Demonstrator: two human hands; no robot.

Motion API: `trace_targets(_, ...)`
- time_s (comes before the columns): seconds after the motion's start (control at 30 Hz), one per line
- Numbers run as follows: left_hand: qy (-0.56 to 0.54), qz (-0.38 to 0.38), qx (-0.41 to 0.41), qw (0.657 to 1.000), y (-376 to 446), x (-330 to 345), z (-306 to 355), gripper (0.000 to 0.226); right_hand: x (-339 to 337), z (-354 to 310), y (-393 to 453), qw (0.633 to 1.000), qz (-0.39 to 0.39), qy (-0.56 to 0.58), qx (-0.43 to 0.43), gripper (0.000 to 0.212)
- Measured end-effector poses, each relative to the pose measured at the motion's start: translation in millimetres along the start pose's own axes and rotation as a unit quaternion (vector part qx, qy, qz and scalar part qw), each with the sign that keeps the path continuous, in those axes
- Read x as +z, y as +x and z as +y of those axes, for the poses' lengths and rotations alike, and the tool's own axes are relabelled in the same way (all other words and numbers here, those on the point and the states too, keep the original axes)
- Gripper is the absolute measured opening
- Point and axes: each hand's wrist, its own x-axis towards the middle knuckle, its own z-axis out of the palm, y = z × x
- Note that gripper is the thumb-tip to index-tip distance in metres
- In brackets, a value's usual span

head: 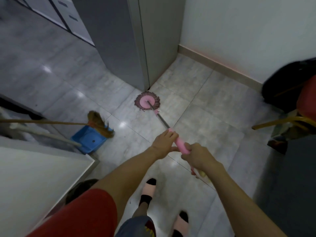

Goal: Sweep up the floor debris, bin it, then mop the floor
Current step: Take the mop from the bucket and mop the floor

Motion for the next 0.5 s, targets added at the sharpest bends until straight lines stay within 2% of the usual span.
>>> trace_targets(0.13, -0.088, 0.057, -0.018, 0.994, -33.1, 14.7, 40.6, 0.055, -14.6, 13.0, -44.3, 0.991, -0.031, -0.122, -0.046, 0.03)
trace_targets(0.3, -0.184, 0.101, -0.007, 0.978, -73.8, 25.1, 125.3, 0.045, -65.6, 35.9, -126.9, 0.972, -0.102, -0.21, -0.021, 0.036)
trace_targets(0.4, -0.219, 0.158, -0.029, 0.962, -88.1, 12.0, 161.4, 0.041, -98.7, 20.6, -157.0, 0.971, -0.142, -0.192, 0.008, 0.033)
trace_targets(0.5, -0.265, 0.177, -0.043, 0.947, -92.4, -21.7, 166.3, 0.035, -125.3, -13.0, -168.8, 0.979, -0.154, -0.137, 0.007, 0.037)
